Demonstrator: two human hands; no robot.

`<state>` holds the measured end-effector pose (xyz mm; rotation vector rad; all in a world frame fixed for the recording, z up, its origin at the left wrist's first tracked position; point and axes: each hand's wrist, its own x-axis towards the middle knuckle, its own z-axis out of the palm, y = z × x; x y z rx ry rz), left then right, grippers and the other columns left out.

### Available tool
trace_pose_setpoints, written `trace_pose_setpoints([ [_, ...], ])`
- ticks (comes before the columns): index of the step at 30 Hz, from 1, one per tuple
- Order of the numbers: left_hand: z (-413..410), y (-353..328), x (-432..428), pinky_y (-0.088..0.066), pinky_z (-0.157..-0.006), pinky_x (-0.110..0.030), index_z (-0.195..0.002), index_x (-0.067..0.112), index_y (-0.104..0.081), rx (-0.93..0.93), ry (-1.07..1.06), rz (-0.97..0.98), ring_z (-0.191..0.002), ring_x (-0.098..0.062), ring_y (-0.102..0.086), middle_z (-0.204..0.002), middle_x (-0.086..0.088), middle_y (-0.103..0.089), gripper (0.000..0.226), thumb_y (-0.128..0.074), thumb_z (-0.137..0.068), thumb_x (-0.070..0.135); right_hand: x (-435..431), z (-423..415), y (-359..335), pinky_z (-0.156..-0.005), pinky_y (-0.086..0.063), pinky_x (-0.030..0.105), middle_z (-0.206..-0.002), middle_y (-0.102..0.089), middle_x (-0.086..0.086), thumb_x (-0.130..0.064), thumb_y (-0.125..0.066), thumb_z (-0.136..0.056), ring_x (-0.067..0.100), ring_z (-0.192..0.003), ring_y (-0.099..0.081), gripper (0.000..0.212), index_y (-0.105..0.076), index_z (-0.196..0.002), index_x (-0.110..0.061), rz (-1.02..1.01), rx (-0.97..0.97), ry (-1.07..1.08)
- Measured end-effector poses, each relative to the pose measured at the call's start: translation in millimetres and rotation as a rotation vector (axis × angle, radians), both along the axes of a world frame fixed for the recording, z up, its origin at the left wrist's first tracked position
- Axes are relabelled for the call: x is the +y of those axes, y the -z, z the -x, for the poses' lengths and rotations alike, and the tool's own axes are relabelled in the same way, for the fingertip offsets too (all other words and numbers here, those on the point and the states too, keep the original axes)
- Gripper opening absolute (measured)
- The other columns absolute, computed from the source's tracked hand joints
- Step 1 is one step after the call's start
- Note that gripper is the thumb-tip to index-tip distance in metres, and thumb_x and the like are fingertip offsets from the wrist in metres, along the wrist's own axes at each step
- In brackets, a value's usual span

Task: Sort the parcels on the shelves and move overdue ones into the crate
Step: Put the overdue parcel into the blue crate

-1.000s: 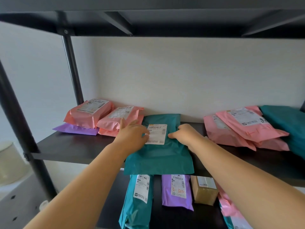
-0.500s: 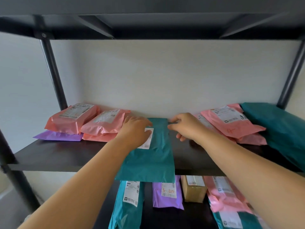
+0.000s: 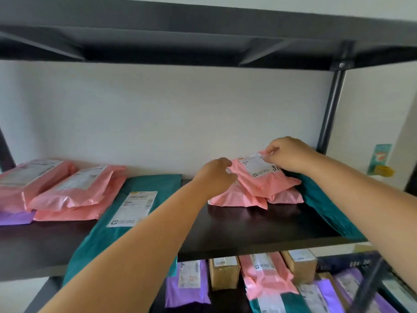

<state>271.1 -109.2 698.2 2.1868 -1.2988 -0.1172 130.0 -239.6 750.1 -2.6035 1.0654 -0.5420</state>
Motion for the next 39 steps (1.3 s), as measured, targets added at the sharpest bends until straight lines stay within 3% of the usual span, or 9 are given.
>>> trace_pose_setpoints([
  [7,19,3,-51,-0.047,-0.097,-0.035,-0.133,0.007,-0.051,0.039,-0.03,-0.144,-0.116,-0.03,-0.058,-0.129,-0.012,-0.06,0.036,-0.041,-0.101,0.022,-36,2,8,-0.051,-0.033,0.024,-0.086,-0.061,-0.003,-0.017,-0.056,-0.096,0.012,-0.069,-0.052,0.008,-0.064,-0.093,-0.018,-0.014,0.194,0.044],
  [10,24,10,-62,-0.047,-0.099,-0.04,-0.13,0.009,-0.051,-0.088,-0.053,-0.275,-0.113,-0.03,-0.058,-0.126,-0.01,-0.06,0.033,-0.039,-0.1,0.018,-37,-1,17,-0.051,-0.028,0.024,-0.076,-0.046,-0.004,-0.008,-0.051,-0.096,0.01,-0.065,-0.043,0.031,-0.044,-0.073,-0.027,-0.067,0.221,0.039],
  [14,24,11,-75,-0.04,-0.107,-0.04,-0.14,0.022,-0.049,-0.194,-0.01,-0.392,-0.123,-0.028,-0.052,-0.135,-0.004,-0.056,0.042,-0.045,-0.098,0.021,-41,-2,24,-0.057,-0.035,0.026,-0.106,-0.062,0.012,-0.011,-0.045,-0.097,0.023,-0.084,-0.052,0.024,-0.063,-0.112,-0.005,-0.086,0.292,0.051],
  [18,17,16,-86,-0.039,-0.107,-0.039,-0.141,0.033,-0.046,-0.261,-0.066,-0.493,-0.124,-0.024,-0.049,-0.133,0.003,-0.057,0.05,-0.053,-0.092,0.026,-41,0,27,-0.07,-0.041,0.03,-0.113,-0.065,0.016,-0.011,-0.047,-0.096,0.027,-0.092,-0.06,0.027,-0.064,-0.115,-0.004,-0.113,0.262,0.056],
  [22,18,18,-86,-0.049,-0.099,-0.043,-0.13,0.013,-0.059,-0.075,-0.131,-0.347,-0.115,-0.031,-0.059,-0.125,-0.011,-0.063,0.038,-0.049,-0.094,0.017,-47,0,33,-0.06,-0.04,0.028,-0.11,-0.065,0.013,-0.011,-0.051,-0.095,0.025,-0.089,-0.059,0.027,-0.063,-0.118,-0.007,-0.103,0.268,0.036],
  [27,27,13,-83,-0.039,-0.106,-0.041,-0.138,-0.001,-0.041,0.016,-0.271,-0.298,-0.123,-0.035,-0.048,-0.13,-0.013,-0.057,0.046,-0.045,-0.094,0.01,-51,1,37,-0.058,-0.042,0.025,-0.113,-0.064,0.009,-0.012,-0.053,-0.096,0.021,-0.089,-0.06,0.03,-0.06,-0.125,-0.011,-0.096,0.281,0.047],
  [31,27,13,-88,-0.045,-0.1,-0.039,-0.144,0.005,-0.038,0.164,-0.311,-0.108,-0.122,-0.033,-0.05,-0.124,-0.012,-0.062,0.052,-0.039,-0.094,0.019,-50,3,39,-0.08,-0.052,0.032,-0.122,-0.062,0.01,-0.01,-0.053,-0.096,0.025,-0.102,-0.064,0.04,-0.052,-0.136,-0.011,-0.118,0.264,0.046],
  [35,27,13,-87,-0.047,-0.08,-0.025,-0.14,0.025,-0.05,0.27,-0.231,0.15,-0.109,-0.026,-0.062,-0.125,-0.005,-0.064,0.051,-0.05,-0.091,0.012,-51,6,40,-0.054,-0.048,0.027,-0.114,-0.064,0.009,-0.011,-0.058,-0.094,0.022,-0.078,-0.065,0.04,-0.053,-0.133,-0.01,-0.13,0.214,0.031],
  [39,32,9,-83,-0.051,-0.067,-0.025,-0.122,0.026,-0.067,0.407,-0.171,0.295,-0.076,-0.018,-0.061,-0.098,-0.003,-0.067,0.048,-0.051,-0.085,-0.001,-50,11,36,-0.053,-0.05,0.028,-0.11,-0.063,0.007,-0.014,-0.061,-0.093,0.023,-0.078,-0.067,0.041,-0.052,-0.132,-0.012,-0.166,0.168,0.032],
])
